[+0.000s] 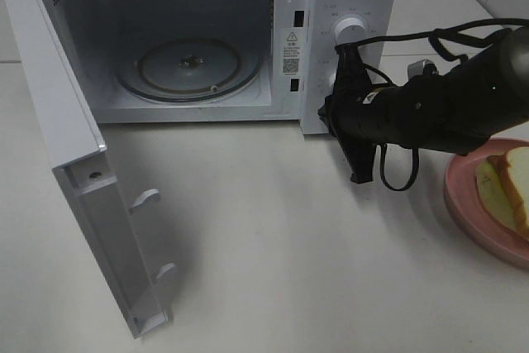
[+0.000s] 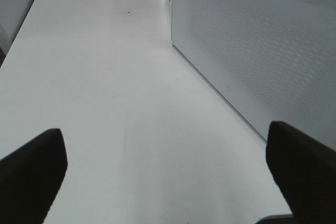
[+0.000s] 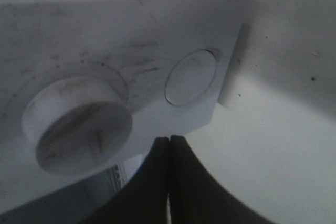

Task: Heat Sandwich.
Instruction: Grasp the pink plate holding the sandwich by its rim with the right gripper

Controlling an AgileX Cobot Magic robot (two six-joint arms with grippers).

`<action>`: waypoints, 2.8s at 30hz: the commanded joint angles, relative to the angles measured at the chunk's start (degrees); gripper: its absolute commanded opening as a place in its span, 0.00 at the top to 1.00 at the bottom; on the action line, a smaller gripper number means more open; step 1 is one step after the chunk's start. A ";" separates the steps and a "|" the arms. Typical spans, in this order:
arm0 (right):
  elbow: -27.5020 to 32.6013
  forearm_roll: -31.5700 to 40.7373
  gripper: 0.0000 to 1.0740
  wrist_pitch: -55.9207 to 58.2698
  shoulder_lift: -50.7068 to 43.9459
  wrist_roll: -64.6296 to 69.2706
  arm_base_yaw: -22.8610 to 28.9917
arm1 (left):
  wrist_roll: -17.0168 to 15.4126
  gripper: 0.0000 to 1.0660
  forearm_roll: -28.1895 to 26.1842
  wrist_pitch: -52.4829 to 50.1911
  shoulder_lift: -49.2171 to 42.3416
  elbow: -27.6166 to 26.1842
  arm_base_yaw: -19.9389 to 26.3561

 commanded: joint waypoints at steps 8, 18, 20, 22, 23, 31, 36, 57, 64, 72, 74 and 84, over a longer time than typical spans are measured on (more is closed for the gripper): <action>-0.29 -0.92 0.97 19.48 -6.88 -20.05 -0.17 | -0.23 0.08 0.06 -0.23 -1.49 0.11 -0.17; -0.34 -13.01 0.95 33.46 -12.61 -36.84 -0.17 | -0.23 0.08 0.06 -0.23 -1.49 0.11 -0.17; -0.34 -16.90 0.94 36.10 -13.64 -38.56 -0.17 | -0.23 0.08 0.06 -0.23 -1.49 0.11 -0.17; -0.34 -21.26 0.93 38.85 -14.44 -40.68 -0.17 | -0.23 0.08 0.06 -0.23 -1.49 0.11 -0.17; -0.40 -24.24 0.93 42.40 -15.13 -42.40 -0.17 | -0.23 0.08 0.06 -0.23 -1.49 0.11 -0.17; -0.40 -27.62 0.89 52.83 -17.70 -48.30 -0.29 | -0.23 0.08 0.06 -0.23 -1.49 0.11 -0.17; -0.40 -27.56 0.82 57.41 -19.82 -56.55 -0.29 | -0.23 0.08 0.06 -0.23 -1.49 0.11 -0.17; -1.03 -28.82 0.06 66.41 -21.49 -63.14 -1.03 | -0.23 0.08 0.06 -0.23 -1.49 0.11 -0.17; -2.75 -28.93 0.09 70.36 -21.49 -64.80 -6.93 | -0.23 0.08 0.06 -0.23 -1.49 0.11 -0.17; -2.75 -28.99 0.10 69.67 -21.49 -67.61 -12.55 | -0.23 0.08 0.06 -0.23 -1.49 0.11 -0.17; -2.75 -28.99 0.11 69.44 -21.37 -68.18 -13.81 | -0.23 0.08 0.06 -0.23 -1.49 0.11 -0.17; -2.75 -29.05 0.12 66.52 -17.59 -69.90 -16.33 | -0.23 0.08 0.06 -0.23 -1.49 0.11 -0.17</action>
